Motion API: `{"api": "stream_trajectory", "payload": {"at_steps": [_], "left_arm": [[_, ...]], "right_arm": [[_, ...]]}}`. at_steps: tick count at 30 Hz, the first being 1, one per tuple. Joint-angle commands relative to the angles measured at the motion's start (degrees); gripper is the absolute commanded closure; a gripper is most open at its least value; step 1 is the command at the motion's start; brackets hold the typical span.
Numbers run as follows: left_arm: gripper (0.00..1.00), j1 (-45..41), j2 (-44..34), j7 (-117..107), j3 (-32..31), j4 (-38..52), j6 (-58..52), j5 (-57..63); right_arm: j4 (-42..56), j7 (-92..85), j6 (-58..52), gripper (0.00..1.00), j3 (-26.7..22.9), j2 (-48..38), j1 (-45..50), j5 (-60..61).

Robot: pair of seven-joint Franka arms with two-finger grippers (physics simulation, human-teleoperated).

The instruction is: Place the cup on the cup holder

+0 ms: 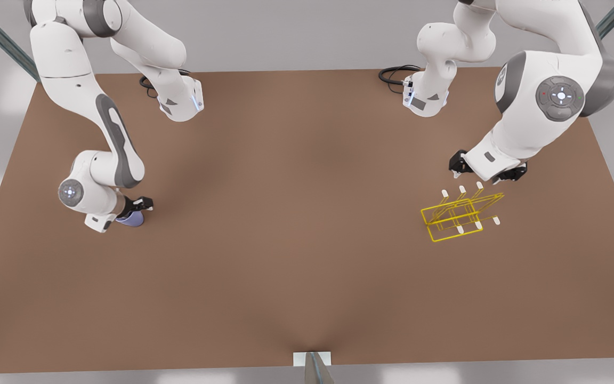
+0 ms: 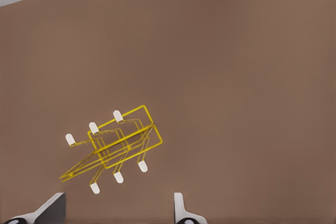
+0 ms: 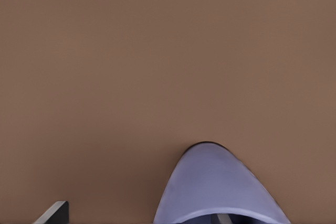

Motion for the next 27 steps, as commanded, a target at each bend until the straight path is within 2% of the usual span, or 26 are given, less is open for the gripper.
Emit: {"api": "stream_trajectory", "payload": {"at_steps": [1, 2, 3, 6, 11, 16, 17, 27], "left_arm": [[0.0, 0.0, 0.0, 0.1, 0.0, 0.0, -0.1, 0.0], [0.0, 0.0, 0.0, 0.1, 0.0, 0.0, -0.1, 0.0], [0.0, 0.0, 0.0, 0.1, 0.0, 0.0, -0.1, 0.0], [0.0, 0.0, 0.0, 0.1, 0.0, 0.0, -0.3, 0.0], [0.0, 0.0, 0.0, 0.1, 0.0, 0.0, -0.3, 0.0], [0.0, -0.1, 0.0, 0.0, 0.0, 0.0, -1.1, 0.0], [0.0, -0.1, 0.0, 0.0, 0.0, 0.0, -1.1, 0.0], [0.0, -0.1, 0.0, 0.1, 0.0, -0.1, -1.4, 0.0]], "right_arm": [[0.3, -4.0, 0.6, 0.0, 0.0, 0.5, 0.1, 0.1], [0.4, -4.0, 0.6, 0.04, 0.0, 0.6, 0.1, 0.1], [0.5, -4.0, 0.5, 0.22, 0.0, 0.7, 0.1, 0.0], [0.6, -4.0, 0.3, 0.29, 0.0, 0.6, 0.1, 0.0], [0.6, -3.7, 0.4, 0.33, -0.1, 0.7, -0.4, -1.3], [0.9, -2.1, 0.5, 0.76, -0.1, 1.6, -1.1, -5.1], [0.9, -2.1, 0.5, 0.79, -0.1, 1.5, -1.1, -5.1], [2.3, -1.9, -1.2, 0.79, 0.0, 1.0, -1.2, -5.7]]}}
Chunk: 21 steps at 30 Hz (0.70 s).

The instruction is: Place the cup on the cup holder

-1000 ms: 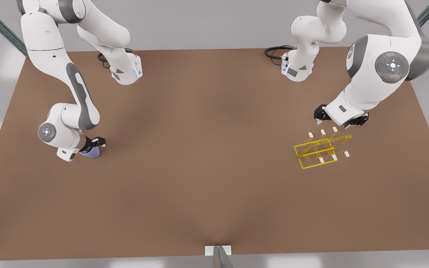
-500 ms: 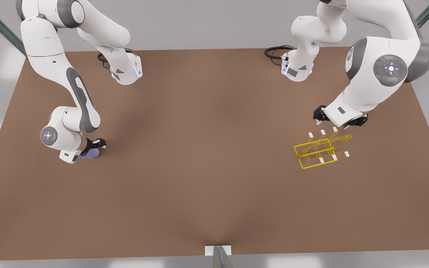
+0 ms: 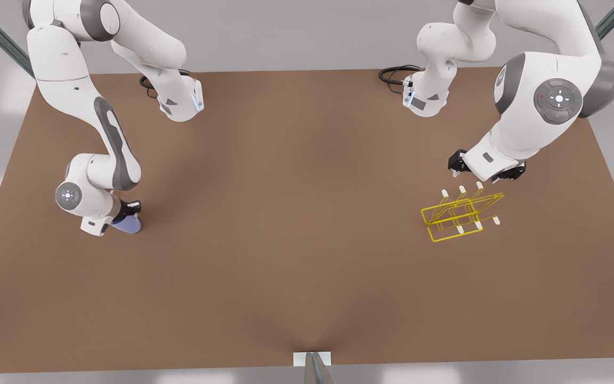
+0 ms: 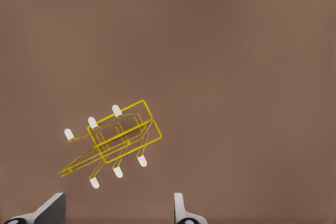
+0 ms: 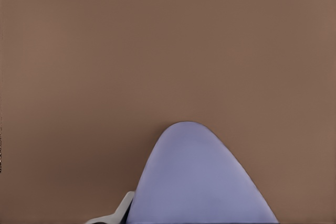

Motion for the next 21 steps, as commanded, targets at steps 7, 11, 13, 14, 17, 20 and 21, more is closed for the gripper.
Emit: {"api": "stream_trajectory", "payload": {"at_steps": [7, 11, 13, 14, 17, 20, 21], "left_arm": [[0.0, -0.1, -0.1, 0.0, 0.0, 0.1, -0.2, 0.1], [0.0, -0.1, -0.1, 0.0, 0.0, 0.1, -0.3, 0.2], [0.0, -0.2, -0.1, 0.0, 0.0, 0.0, -0.3, 0.2], [0.0, -0.2, -0.1, 0.0, 0.0, 0.0, -0.3, 0.2], [0.0, -0.2, -0.1, 0.0, 0.0, 0.0, -0.4, 0.2], [0.0, -0.2, -0.1, 0.0, 0.0, 0.1, -0.7, 0.2], [0.0, -0.2, -0.1, 0.0, 0.0, 0.1, -0.7, 0.2]], "right_arm": [[8.5, 2.3, -13.4, 0.79, 2.7, 0.2, 1.4, 16.1], [14.7, 2.0, -22.6, 0.79, 6.3, 1.3, 1.9, 29.8], [17.5, 2.2, -24.4, 0.79, 9.3, 4.4, 2.0, 36.3], [18.4, 2.2, -25.0, 0.79, 10.2, 6.3, 2.0, 40.1], [20.5, 2.2, -26.6, 0.79, 11.1, 9.4, 6.8, 51.7], [25.7, -0.1, -26.4, 0.79, 11.1, 15.8, 10.8, 59.0], [27.4, -0.9, -26.3, 0.79, 11.1, 17.6, 13.2, 62.7]]}}
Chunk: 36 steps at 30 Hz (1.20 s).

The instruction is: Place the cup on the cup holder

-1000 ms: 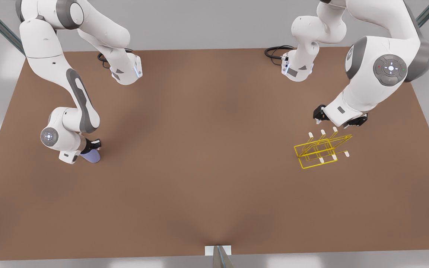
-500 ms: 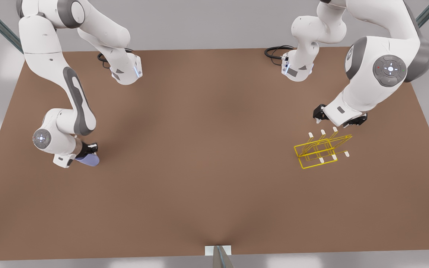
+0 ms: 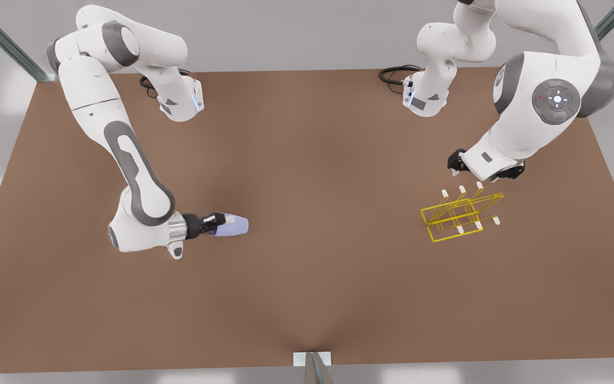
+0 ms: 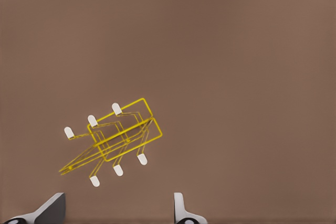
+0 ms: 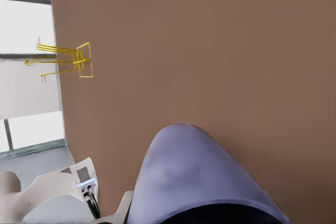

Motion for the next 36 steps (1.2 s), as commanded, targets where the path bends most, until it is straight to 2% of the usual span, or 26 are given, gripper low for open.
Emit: {"api": "stream_trajectory", "payload": {"at_steps": [1, 9, 25, 28, 29, 30, 31, 36], "left_arm": [[0.0, 0.0, -0.1, 0.0, 0.0, 0.1, -0.2, 0.0], [0.0, 0.0, 0.0, 0.0, 0.0, 0.0, -0.2, 0.0], [0.0, 0.0, 0.9, 0.0, 0.0, 0.0, -0.2, 0.0], [0.0, 0.1, 0.9, 0.0, 0.0, 0.0, -0.2, 0.0], [0.0, 0.1, 0.9, 0.0, 0.0, 0.0, -0.2, 0.0], [0.0, 0.1, 0.9, 0.0, 0.0, 0.0, -0.2, 0.0], [0.0, 0.1, 0.9, 0.0, 0.0, 0.0, -0.2, 0.0], [0.0, 0.1, 0.9, 0.0, 0.0, 0.0, -0.2, 0.0]], "right_arm": [[3.4, -1.9, -2.1, 0.79, 0.0, 2.9, 3.5, 11.1], [14.0, -3.0, 14.9, 0.79, -0.1, 13.1, 18.3, 24.9], [30.0, -6.2, 22.1, 0.79, -0.4, 27.4, 28.1, 29.4], [31.0, -6.2, 22.1, 0.66, -0.4, 28.5, 28.2, 29.4], [31.5, -6.2, 22.1, 0.52, -0.4, 28.6, 28.1, 29.4], [31.7, -6.2, 22.1, 0.47, -0.4, 28.9, 28.1, 29.4], [31.7, -6.2, 22.1, 0.44, -0.4, 29.0, 28.1, 29.4], [31.7, -6.5, 21.4, 0.44, -0.5, 29.0, 27.8, 29.3]]}}
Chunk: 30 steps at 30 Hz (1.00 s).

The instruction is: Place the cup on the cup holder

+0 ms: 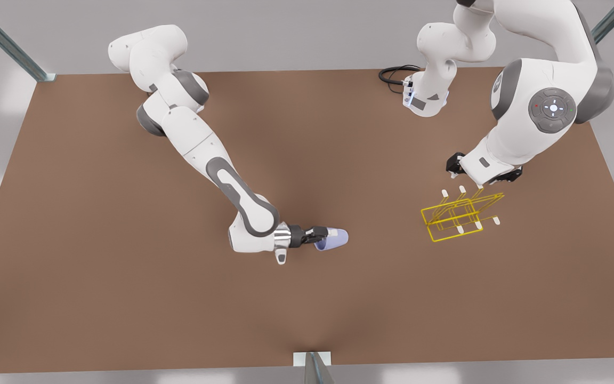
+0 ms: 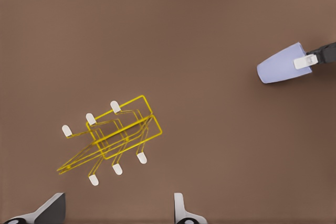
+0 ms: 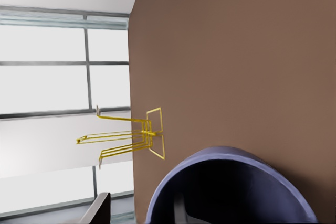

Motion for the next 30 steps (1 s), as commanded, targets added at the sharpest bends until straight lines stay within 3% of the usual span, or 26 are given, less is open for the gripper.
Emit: {"api": "stream_trajectory", "payload": {"at_steps": [1, 3, 10, 11, 12, 14, 16, 17, 18, 19, 21, 23, 24, 27, 30], "left_arm": [[0.0, 0.0, -0.1, 0.0, 0.0, 0.0, -0.1, 0.0], [0.0, -0.1, -0.1, 0.0, 0.0, 0.0, -0.1, 0.0], [0.0, -0.1, -0.1, 0.0, 0.0, 0.1, -0.1, 0.0], [0.0, -0.1, -0.1, 0.0, 0.0, 0.1, -0.1, 0.0], [0.0, -0.1, -0.1, 0.0, 0.0, 0.1, -0.1, 0.0], [0.0, -0.1, -0.1, 0.0, 0.0, 0.1, 0.0, 0.0], [0.0, -0.3, 0.0, -0.1, 0.0, 0.0, -0.1, 0.0], [0.0, -1.7, 1.9, -0.1, -0.1, 0.0, 0.3, -0.1], [0.0, -7.1, 3.6, -0.7, -0.1, 0.1, 0.1, -0.3], [0.0, -11.8, 6.2, -1.1, -0.1, 0.4, 0.4, -2.5], [0.0, -18.5, 15.7, -5.1, -0.2, 5.0, 6.8, -7.3], [0.0, -25.1, 24.3, -25.7, -0.4, 5.1, 31.4, -10.3], [0.0, -25.2, 26.2, -25.6, -0.4, 5.0, 37.6, -13.6], [0.0, -25.1, 30.5, -4.8, -2.1, 5.0, 41.3, -13.2], [0.0, -25.0, 30.9, 17.7, -2.0, 3.9, 40.5, -1.8]], "right_arm": [[-0.1, -1.6, -0.3, 0.43, -0.1, -0.1, -0.4, -0.4], [-0.6, -2.8, -3.3, 0.43, -2.2, -0.3, -1.7, -0.8], [-8.3, -4.4, -10.5, 0.42, -2.1, -4.1, -9.7, -9.4], [-10.7, -3.6, -12.8, 0.02, -2.1, -7.9, -12.6, -14.1], [-13.8, -1.4, -16.6, 0.0, -2.1, -13.7, -16.7, -19.8], [-13.2, 5.1, -28.6, 0.0, -1.7, -26.9, -25.3, -37.6], [-8.7, 19.7, -40.1, 0.0, -1.7, -38.8, -25.7, -57.3], [-8.3, 19.5, -43.7, 0.0, -2.5, -49.3, -24.3, -70.7], [-7.4, 20.2, -48.2, 0.0, -3.8, -51.7, -23.8, -80.1], [-7.8, 20.8, -48.0, 0.0, -14.3, -51.9, -16.3, -84.1], [-9.7, 29.9, -49.4, 0.0, -15.6, -52.5, -17.0, -83.9], [-9.3, 39.3, -54.1, 0.0, -15.6, -52.6, -17.1, -83.9], [-8.4, 39.3, -54.5, 0.0, -15.8, -52.4, -17.6, -83.9], [-8.0, 39.4, -54.7, 0.0, -16.0, -52.4, -18.5, -88.3], [-7.2, 39.3, -54.7, 0.0, -15.9, -52.5, -20.4, -83.3]]}}
